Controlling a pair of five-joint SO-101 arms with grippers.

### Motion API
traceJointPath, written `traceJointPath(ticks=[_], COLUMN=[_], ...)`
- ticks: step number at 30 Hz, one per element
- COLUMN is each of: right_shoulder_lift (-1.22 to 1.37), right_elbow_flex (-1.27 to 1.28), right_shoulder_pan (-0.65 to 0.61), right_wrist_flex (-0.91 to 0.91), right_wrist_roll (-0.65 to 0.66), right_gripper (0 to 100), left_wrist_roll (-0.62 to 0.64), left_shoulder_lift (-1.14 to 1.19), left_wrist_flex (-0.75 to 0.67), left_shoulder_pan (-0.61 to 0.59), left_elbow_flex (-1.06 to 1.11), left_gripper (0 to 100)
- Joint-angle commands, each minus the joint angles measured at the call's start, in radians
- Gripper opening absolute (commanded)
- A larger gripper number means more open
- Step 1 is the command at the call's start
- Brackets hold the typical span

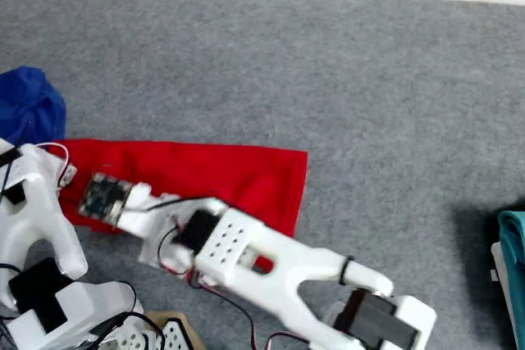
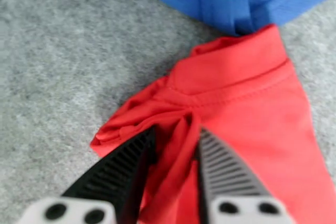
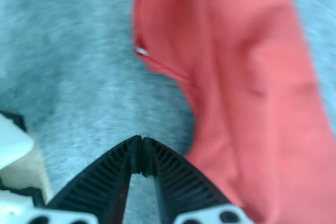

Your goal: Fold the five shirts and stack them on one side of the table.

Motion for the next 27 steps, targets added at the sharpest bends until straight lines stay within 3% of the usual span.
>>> traceJointPath(ticks=[1,7,18,27], right_shoulder_lift=[0.048,0.188,0.423,0.420], right_elbow_flex=[-0.048,-0.108,-0.358,-0.360], right_shoulder_pan=[-0.012,-0.008,-0.013,-0.039], right_wrist_flex=[-0.039,-0.177,-0.183,-0.139], right_wrist_roll=[0.023,0.021,-0.141,-0.150], right_gripper=[0.7,0.7,0.8,0.8], left_wrist_roll=[0.012,0.012,0.031,0.068], left_shoulder_lift=[-0.005,-0.005,-0.005,-0.005], left_wrist_flex=[-0.038,-0.044,-0.044,-0.044], left_shoulder_pan=[-0.013,-0.007,-0.012,-0.012], left_elbow_flex=[0.002,0.002,0.004,0.004], left_gripper=[6,3,3,3])
